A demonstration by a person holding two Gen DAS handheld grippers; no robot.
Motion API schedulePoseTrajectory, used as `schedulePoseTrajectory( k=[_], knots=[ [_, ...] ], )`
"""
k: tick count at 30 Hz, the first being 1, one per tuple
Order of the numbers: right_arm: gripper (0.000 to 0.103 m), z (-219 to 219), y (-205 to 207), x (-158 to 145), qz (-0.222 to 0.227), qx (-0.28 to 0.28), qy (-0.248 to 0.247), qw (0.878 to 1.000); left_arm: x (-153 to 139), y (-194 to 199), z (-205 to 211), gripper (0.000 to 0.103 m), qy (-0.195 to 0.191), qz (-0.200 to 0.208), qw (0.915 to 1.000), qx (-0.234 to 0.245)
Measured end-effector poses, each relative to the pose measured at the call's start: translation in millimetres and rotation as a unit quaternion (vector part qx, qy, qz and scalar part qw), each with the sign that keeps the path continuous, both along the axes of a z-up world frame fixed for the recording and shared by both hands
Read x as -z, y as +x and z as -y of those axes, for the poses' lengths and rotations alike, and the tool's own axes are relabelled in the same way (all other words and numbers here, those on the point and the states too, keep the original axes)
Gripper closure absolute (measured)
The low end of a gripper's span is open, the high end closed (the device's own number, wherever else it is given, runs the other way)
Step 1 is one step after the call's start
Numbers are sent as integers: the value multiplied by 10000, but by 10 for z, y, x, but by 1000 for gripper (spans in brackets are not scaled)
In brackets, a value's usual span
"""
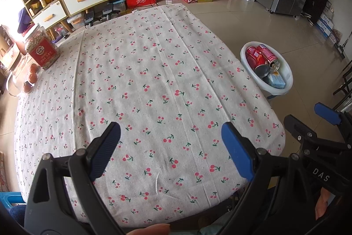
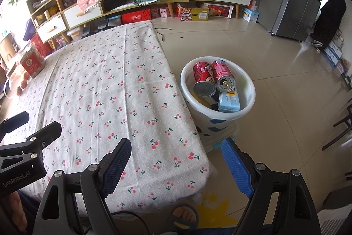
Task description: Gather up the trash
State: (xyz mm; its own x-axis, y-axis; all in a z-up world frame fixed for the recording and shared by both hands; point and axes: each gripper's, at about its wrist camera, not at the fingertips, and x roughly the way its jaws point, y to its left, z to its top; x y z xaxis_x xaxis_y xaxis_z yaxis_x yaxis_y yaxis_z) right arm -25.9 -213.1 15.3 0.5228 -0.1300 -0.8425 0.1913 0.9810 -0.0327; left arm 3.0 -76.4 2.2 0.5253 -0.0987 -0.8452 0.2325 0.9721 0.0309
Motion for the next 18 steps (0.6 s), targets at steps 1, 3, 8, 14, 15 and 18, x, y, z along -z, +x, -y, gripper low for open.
schedulePoseTrajectory(
  k=[1, 3, 8, 14, 15, 18],
  knots=[
    [17, -3, 1, 4, -4, -9, -2, 10000, 2, 1, -2, 10, 1, -2, 10000, 3],
    [17, -4, 2, 10, -13, -22, -7, 10000, 4, 1, -3, 10, 8, -6, 10000, -2],
    [17, -12, 12, 18, -30, -48, -19, 10000, 19, 1, -15, 10, 12, -19, 10000, 14],
    [17, -14, 12, 13, -44, -64, -26, 10000, 31, 6, -24, 10, 37, -21, 10000, 34],
    [17, -16, 12, 10, -44, -69, -28, 10000, 29, 10, -23, 10, 41, -12, 10000, 24],
    [17, -20, 11, 8, -44, -71, -31, 10000, 23, 20, -35, 10, 36, -5, 10000, 7]
  ],
)
